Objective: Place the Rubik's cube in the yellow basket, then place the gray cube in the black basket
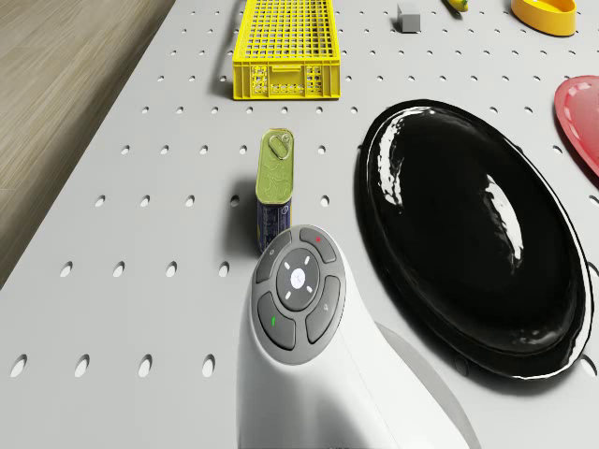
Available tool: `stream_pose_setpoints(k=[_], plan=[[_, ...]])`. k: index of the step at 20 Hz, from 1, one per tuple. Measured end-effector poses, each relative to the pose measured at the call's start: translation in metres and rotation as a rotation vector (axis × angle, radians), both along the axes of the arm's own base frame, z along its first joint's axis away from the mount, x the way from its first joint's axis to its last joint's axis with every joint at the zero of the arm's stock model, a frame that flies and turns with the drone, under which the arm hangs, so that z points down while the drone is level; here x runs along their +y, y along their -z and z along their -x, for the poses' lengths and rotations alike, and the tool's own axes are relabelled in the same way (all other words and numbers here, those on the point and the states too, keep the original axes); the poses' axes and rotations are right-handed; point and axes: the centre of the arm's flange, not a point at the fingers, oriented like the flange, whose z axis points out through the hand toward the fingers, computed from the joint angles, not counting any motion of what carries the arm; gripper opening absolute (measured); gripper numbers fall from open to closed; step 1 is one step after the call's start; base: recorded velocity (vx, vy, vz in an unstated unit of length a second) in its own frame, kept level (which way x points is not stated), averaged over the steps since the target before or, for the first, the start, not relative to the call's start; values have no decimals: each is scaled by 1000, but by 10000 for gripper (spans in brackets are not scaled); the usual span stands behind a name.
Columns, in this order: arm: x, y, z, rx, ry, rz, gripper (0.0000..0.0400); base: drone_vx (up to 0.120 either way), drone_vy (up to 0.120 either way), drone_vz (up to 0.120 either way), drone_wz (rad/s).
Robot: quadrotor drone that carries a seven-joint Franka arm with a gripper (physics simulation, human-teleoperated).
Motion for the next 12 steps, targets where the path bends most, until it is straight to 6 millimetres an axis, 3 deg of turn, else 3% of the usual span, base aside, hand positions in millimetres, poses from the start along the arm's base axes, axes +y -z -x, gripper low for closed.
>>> stream_pose_setpoints(k=[2,12], plan=[[0,5,0,0,0,0,326,0,0,0,0],[0,30,0,0,0,0,325,0,0,120,0]])
